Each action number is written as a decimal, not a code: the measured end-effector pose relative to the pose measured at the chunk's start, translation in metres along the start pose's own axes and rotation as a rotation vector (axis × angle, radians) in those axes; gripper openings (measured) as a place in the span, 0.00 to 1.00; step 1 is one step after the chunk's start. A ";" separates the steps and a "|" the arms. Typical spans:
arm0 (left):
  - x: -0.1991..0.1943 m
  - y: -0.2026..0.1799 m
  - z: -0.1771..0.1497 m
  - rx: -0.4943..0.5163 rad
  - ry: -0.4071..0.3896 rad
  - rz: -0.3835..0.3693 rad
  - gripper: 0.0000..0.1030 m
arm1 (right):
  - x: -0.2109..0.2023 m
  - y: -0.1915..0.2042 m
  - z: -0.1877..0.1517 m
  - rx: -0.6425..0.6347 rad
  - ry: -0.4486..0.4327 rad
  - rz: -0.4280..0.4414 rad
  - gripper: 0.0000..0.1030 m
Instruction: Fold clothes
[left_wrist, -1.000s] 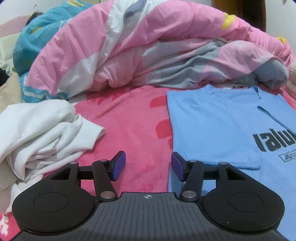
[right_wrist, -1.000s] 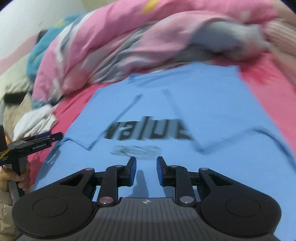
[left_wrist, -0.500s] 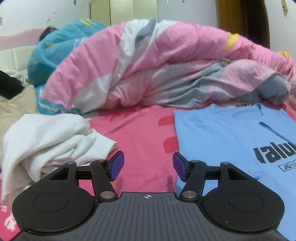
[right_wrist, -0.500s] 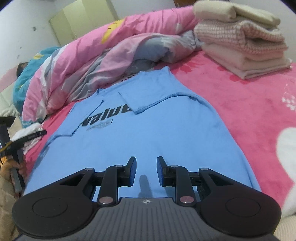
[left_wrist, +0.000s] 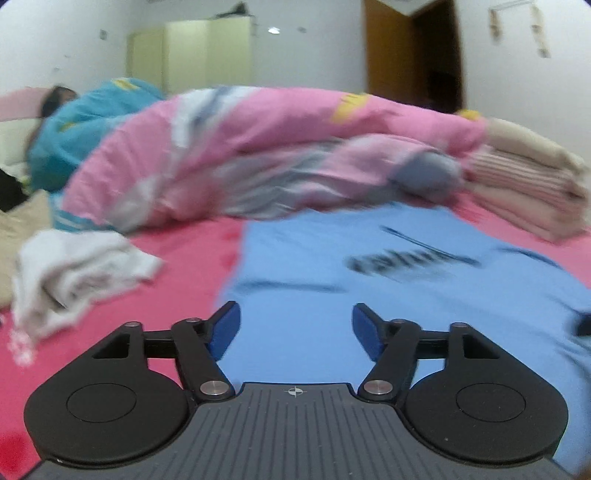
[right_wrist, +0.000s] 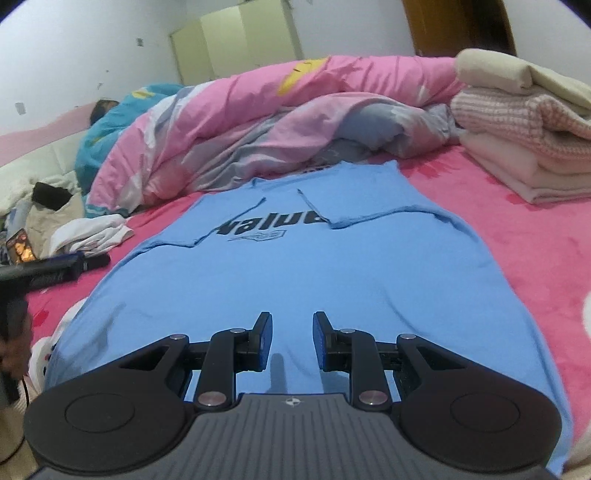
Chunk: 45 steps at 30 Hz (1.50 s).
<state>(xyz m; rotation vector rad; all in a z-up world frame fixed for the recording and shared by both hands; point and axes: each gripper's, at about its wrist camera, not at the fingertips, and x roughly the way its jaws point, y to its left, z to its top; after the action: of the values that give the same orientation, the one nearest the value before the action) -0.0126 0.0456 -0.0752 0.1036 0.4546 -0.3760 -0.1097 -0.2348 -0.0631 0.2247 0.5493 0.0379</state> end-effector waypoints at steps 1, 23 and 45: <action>-0.005 -0.011 -0.005 -0.001 0.015 -0.022 0.68 | 0.001 0.002 -0.003 -0.010 -0.004 0.010 0.25; -0.019 -0.041 -0.053 -0.027 0.174 0.023 1.00 | -0.015 -0.004 -0.029 0.001 -0.042 0.274 0.24; -0.052 0.006 -0.059 -0.098 0.165 0.032 1.00 | -0.021 0.046 -0.040 -0.101 0.063 0.497 0.24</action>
<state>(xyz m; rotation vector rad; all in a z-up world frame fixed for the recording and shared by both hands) -0.0781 0.0791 -0.1048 0.0465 0.6328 -0.3148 -0.1472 -0.1842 -0.0759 0.2573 0.5416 0.5554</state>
